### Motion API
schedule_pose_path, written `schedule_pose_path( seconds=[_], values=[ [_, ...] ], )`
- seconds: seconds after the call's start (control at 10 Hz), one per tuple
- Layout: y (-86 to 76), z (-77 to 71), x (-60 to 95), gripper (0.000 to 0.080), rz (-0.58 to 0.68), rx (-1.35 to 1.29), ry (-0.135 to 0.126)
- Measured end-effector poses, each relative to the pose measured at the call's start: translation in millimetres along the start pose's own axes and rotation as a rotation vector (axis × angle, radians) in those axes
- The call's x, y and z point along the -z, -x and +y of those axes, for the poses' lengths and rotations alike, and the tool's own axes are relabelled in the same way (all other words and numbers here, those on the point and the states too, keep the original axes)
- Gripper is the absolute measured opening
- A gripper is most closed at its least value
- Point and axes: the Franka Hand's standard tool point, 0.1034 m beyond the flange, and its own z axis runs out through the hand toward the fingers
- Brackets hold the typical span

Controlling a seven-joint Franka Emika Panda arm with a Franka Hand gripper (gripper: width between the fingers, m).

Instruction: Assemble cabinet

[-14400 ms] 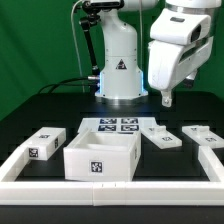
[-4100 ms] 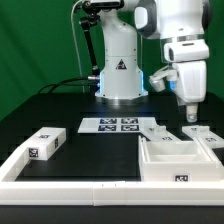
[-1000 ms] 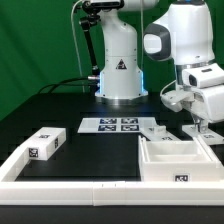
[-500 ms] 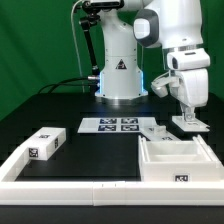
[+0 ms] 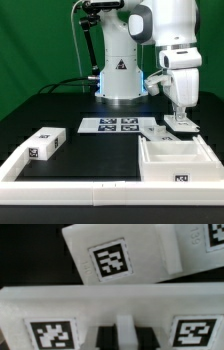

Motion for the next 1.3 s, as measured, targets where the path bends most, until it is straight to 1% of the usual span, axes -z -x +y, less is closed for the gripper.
schedule_pose_path(
  seconds=[0.1, 0.2, 0.3, 0.4, 0.6, 0.7, 0.8, 0.9, 1.2, 1.3],
  values=[
    [2.7, 1.0, -2.0, 0.0071, 0.003, -0.013, 0.005],
    [6.9, 6.8, -0.6, 0.0071, -0.001, -0.028, 0.012],
    [7.7, 13.1, 1.8, 0.0071, -0.003, -0.033, 0.02],
    [7.7, 10.6, 0.3, 0.0071, -0.002, -0.033, 0.015],
    [9.3, 11.0, -1.1, 0.0071, -0.003, -0.035, 0.013],
    [11.8, 14.8, -3.4, 0.0071, -0.005, -0.047, 0.011],
    [11.0, 21.7, -2.2, 0.0071, -0.006, -0.056, 0.017],
    [10.0, 28.2, 0.0, 0.0071, -0.004, -0.063, 0.028],
    [10.2, 26.3, -0.8, 0.0071, -0.004, -0.063, 0.025],
    [9.9, 21.9, -3.6, 0.0071, 0.0, -0.068, 0.021]
  ],
)
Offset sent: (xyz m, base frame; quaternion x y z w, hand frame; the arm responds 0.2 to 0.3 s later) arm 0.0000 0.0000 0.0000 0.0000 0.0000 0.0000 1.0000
